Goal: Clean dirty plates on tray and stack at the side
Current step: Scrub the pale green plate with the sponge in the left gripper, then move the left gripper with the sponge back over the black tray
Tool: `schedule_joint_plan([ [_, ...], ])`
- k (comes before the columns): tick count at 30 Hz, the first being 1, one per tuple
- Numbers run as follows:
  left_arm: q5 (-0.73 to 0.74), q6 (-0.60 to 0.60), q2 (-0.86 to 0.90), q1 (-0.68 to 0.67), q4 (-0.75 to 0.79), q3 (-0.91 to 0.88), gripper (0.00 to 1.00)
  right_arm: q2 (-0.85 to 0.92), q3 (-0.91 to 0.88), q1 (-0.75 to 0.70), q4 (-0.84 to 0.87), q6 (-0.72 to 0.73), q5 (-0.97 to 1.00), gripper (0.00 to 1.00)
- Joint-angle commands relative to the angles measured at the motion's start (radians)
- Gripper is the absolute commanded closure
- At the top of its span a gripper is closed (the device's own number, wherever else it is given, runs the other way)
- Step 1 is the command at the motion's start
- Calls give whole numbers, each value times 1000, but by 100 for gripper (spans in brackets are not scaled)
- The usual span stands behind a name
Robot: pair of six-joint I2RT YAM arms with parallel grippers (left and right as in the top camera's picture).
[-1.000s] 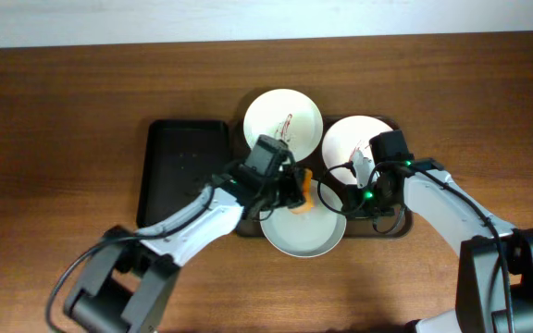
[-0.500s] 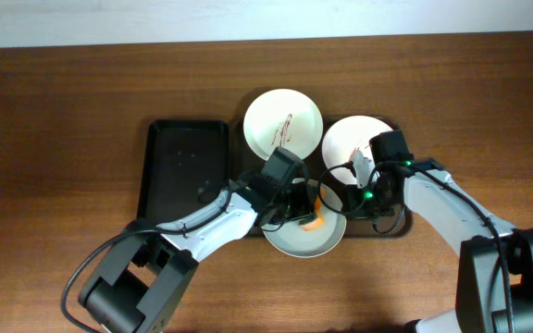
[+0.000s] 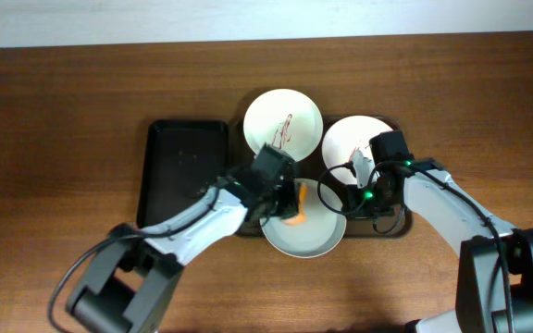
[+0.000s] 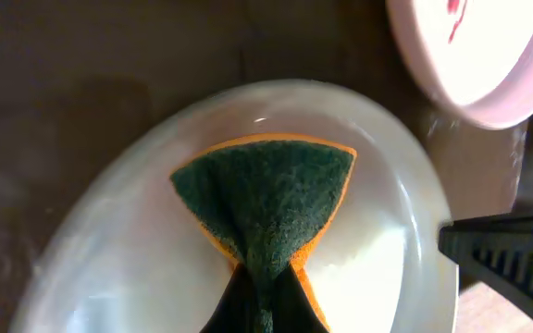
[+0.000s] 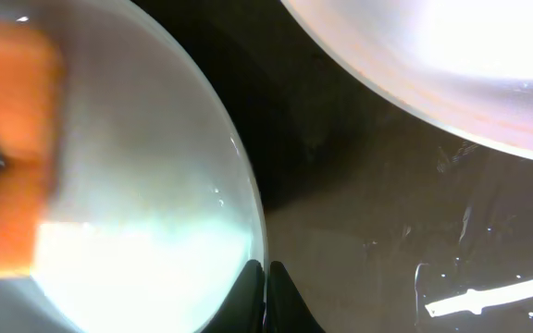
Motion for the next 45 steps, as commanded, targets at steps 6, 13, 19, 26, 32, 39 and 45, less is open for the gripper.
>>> schedule_joint_plan([
  [6, -101, 165, -171, 120, -136, -4, 100, 3, 15, 5, -16, -6, 16, 65],
  [13, -210, 204, -210, 283, -211, -4, 100, 3, -15, 5, -25, -6, 16, 68],
  [19, -293, 207, -208, 389, -284, -5, 100, 4, -24, 5, -5, -6, 12, 96],
  [26, -292, 363, -164, 402, -299, -10, 100, -10, -1, 5, -8, -7, 13, 96],
  [32, -291, 385, -97, 402, -294, -10, 100, -135, 68, 6, -19, -10, 71, 96],
  [39, -288, 385, -83, 402, -286, -10, 100, -235, 100, 6, 3, -11, 348, 96],
  [45, -288, 385, -83, 402, -279, -10, 100, -243, 101, 101, 59, -62, 566, 96],
])
